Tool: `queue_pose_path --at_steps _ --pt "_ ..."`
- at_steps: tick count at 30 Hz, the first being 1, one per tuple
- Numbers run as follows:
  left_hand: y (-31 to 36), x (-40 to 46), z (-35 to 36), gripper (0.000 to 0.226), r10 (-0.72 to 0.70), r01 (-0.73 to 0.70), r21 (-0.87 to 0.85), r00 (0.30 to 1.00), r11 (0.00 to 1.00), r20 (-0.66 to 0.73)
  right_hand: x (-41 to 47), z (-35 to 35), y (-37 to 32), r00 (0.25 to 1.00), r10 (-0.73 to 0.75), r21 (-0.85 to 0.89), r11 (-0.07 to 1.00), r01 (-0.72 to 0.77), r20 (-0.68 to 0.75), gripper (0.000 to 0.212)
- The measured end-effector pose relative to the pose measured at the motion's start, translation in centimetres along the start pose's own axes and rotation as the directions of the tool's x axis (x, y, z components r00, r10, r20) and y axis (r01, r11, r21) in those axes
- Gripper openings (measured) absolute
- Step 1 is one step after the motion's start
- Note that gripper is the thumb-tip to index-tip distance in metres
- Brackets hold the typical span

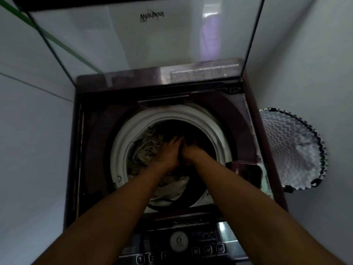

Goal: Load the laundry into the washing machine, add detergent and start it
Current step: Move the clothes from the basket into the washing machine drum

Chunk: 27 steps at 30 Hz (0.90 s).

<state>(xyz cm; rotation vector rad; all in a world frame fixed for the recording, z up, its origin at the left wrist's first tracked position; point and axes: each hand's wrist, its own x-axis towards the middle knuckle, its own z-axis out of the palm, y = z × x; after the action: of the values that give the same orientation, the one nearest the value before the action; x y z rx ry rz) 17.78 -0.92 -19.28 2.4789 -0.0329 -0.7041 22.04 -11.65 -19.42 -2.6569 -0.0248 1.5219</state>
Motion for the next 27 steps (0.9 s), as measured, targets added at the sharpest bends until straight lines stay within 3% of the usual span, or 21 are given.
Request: queue_pose_path --at_steps 2,4,7,9,11,14,17,20,22,25,27 --pt "0.1 0.0 0.7 0.104 0.017 -0.021 -0.092 0.999 0.995 -0.051 0.1 -0.7 0.0 0.992 0.112 -0.15 0.983 -0.103 0.055 0.095" --pt "0.0 -0.6 1.1 0.093 0.035 -0.049 -0.159 0.995 0.986 -0.091 -0.3 -1.1 -0.2 0.985 0.173 -0.287 0.944 -0.163 0.01 0.095" --pt "-0.4 -1.4 0.7 0.076 0.075 -0.103 -0.166 0.983 0.981 -0.166 -0.9 -1.6 -1.1 0.987 0.117 -0.524 0.837 -0.16 -0.113 0.086" --pt "-0.8 -1.5 0.2 0.071 0.072 -0.095 -0.098 0.972 0.991 -0.224 -1.5 -2.0 -2.1 0.984 0.083 -0.579 0.799 -0.16 -0.158 0.077" --pt "-0.9 -1.3 -0.7 0.071 0.042 -0.034 0.034 0.961 0.999 -0.273 -2.4 -2.4 -2.7 0.972 0.092 -0.52 0.831 -0.196 -0.219 0.077" --pt "-0.8 -1.1 -1.9 0.078 -0.086 0.116 0.144 0.976 0.983 -0.201 -3.2 -2.0 -2.5 0.931 0.035 -0.401 0.896 -0.189 -0.362 0.087" --pt "-1.4 -0.8 -1.3 0.077 -0.169 0.177 0.141 0.983 0.974 -0.068 -2.4 -0.3 -2.0 0.939 -0.069 -0.319 0.947 -0.044 -0.336 0.092" --pt "-1.0 -1.4 -0.5 0.083 -0.24 0.228 0.122 0.966 0.966 0.096 -2.3 0.6 -2.1 0.959 -0.038 -0.258 0.965 -0.038 -0.281 0.089" --pt "-0.3 -1.8 -0.8 0.082 -0.26 0.25 0.084 0.956 0.965 0.133 -2.2 0.4 -2.4 0.975 -0.027 -0.279 0.96 -0.036 -0.219 0.086" --pt "0.7 -2.0 -2.1 0.071 -0.245 0.245 -0.016 0.969 0.969 0.02 -2.4 -1.1 -2.4 0.985 -0.099 -0.378 0.925 0.038 -0.143 0.079" --pt "1.4 -2.3 -3.0 0.061 -0.185 0.185 -0.014 0.976 0.983 -0.11 -3.3 -2.5 -1.9 0.972 -0.121 -0.334 0.941 0.048 -0.202 0.07"
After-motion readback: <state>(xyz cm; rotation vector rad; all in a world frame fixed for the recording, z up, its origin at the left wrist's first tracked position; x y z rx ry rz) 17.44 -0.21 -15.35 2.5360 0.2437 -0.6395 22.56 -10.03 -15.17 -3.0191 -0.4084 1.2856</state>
